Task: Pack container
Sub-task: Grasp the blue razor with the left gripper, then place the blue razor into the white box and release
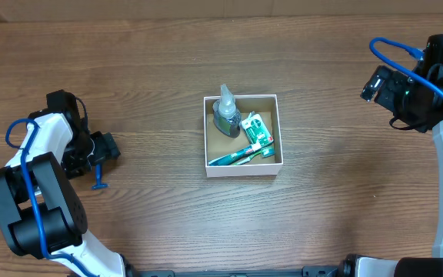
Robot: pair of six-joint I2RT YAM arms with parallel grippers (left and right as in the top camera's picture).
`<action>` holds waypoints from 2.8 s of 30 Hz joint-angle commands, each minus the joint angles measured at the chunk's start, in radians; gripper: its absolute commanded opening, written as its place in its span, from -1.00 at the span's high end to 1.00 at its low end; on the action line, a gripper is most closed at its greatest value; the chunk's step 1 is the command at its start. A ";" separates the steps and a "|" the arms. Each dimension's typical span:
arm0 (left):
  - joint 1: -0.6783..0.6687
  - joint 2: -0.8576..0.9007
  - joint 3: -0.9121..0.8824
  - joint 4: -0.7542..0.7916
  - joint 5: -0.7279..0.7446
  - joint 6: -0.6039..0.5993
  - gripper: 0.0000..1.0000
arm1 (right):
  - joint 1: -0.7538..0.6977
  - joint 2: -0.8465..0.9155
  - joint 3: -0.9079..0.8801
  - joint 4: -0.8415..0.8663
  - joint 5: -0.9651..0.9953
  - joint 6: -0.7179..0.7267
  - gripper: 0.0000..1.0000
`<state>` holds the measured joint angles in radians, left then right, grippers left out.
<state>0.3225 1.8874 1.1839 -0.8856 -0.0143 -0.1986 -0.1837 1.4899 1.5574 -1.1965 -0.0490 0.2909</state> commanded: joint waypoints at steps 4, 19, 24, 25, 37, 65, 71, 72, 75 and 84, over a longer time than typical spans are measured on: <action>-0.003 0.011 -0.060 0.053 0.019 0.023 -0.84 | -0.003 -0.006 -0.001 0.005 -0.006 -0.003 -1.00; -0.003 0.011 -0.071 0.071 0.011 0.023 0.44 | -0.003 -0.006 -0.001 0.005 -0.006 -0.003 -1.00; -0.003 0.011 -0.071 0.071 0.011 0.023 0.66 | -0.003 -0.006 -0.001 0.005 -0.006 -0.003 -1.00; -0.003 0.011 -0.071 0.071 0.011 0.023 0.75 | -0.003 -0.006 -0.001 0.005 -0.006 -0.003 -1.00; -0.057 -0.097 0.098 -0.080 0.016 0.035 0.92 | -0.003 -0.006 -0.001 0.005 -0.006 -0.003 -1.00; -1.039 -0.039 0.291 0.054 -0.076 0.264 0.72 | -0.003 -0.006 -0.001 0.001 -0.006 -0.003 -1.00; -1.033 -0.040 0.391 -0.051 -0.076 0.259 0.02 | 0.000 -0.006 -0.001 0.001 -0.014 -0.010 -1.00; -1.033 -0.040 0.445 -0.102 -0.090 0.233 -0.01 | 0.004 -0.006 -0.001 0.002 -0.024 -0.011 -1.00; -1.033 -0.052 0.580 -0.231 -0.159 0.182 -0.03 | 0.027 -0.006 0.000 0.012 -0.020 -0.031 -1.00; -0.819 -0.255 0.670 -0.230 -0.221 0.011 -0.24 | 0.248 -0.014 0.007 0.144 0.130 -0.036 -1.00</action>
<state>-0.6300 1.7283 1.8221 -1.1194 -0.2222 -0.0975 -0.0055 1.4899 1.5574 -1.1080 0.0154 0.2649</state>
